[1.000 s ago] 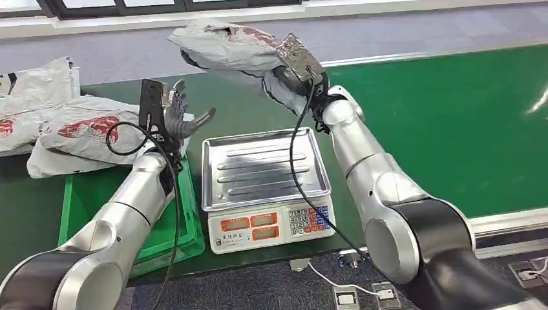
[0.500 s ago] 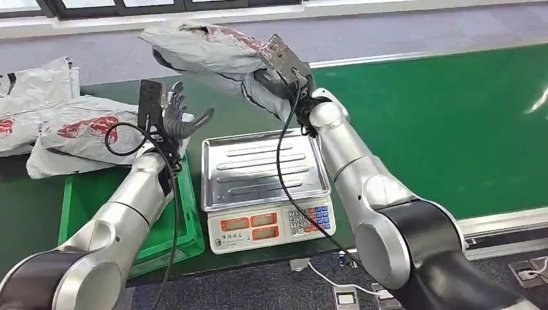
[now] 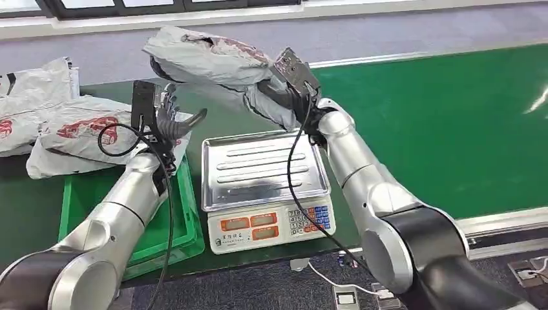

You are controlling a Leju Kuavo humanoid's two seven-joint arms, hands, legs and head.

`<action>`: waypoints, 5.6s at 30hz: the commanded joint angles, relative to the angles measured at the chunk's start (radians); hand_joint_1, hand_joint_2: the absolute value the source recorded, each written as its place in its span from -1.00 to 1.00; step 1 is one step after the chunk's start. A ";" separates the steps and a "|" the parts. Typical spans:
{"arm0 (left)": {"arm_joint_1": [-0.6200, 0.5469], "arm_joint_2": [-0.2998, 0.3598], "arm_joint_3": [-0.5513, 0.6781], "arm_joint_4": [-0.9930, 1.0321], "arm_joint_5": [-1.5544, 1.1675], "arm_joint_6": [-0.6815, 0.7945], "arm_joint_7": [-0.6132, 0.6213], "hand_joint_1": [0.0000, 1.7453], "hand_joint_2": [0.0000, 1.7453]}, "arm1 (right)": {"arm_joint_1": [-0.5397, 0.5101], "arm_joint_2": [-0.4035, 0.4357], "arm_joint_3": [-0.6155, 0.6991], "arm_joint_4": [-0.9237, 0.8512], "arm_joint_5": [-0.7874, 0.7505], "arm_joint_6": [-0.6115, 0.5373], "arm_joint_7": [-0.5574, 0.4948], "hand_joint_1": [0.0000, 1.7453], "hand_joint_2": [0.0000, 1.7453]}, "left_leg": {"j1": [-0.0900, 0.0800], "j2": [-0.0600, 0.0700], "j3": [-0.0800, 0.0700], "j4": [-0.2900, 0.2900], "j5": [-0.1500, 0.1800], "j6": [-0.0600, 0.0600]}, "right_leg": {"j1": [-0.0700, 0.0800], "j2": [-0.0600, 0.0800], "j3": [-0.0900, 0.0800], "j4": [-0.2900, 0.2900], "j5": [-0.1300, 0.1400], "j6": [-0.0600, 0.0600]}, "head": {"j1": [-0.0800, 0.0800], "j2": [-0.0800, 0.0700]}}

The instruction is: Moved the parcel from conveyor to table for the left to box.

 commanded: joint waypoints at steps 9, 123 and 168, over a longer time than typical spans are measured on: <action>-0.027 0.015 -0.005 0.053 0.002 -0.009 0.004 -1.00 1.00 | -0.019 -0.066 0.116 0.002 -0.031 -0.009 0.017 1.00 1.00 | 0.001 0.000 0.002 0.000 -0.001 0.000 | 0.001 0.001 0.002 -0.001 -0.001 -0.001 | 0.000 0.000; -0.231 0.016 -0.870 0.072 -0.892 -0.322 0.130 -1.00 1.00 | 0.160 -0.403 -0.022 0.067 -0.040 -0.327 0.081 -1.00 1.00 | 0.000 -0.001 0.003 0.001 -0.002 0.002 | 0.000 0.000 0.005 -0.004 0.000 0.000 | 0.000 0.000; -0.020 0.007 -0.740 0.045 -0.768 -0.145 -0.092 1.00 1.00 | 0.160 -0.347 0.017 0.097 -0.006 -0.268 0.107 -1.00 1.00 | 0.000 0.001 0.003 0.001 -0.003 0.002 | 0.000 0.002 0.005 -0.003 0.001 0.000 | 0.000 0.000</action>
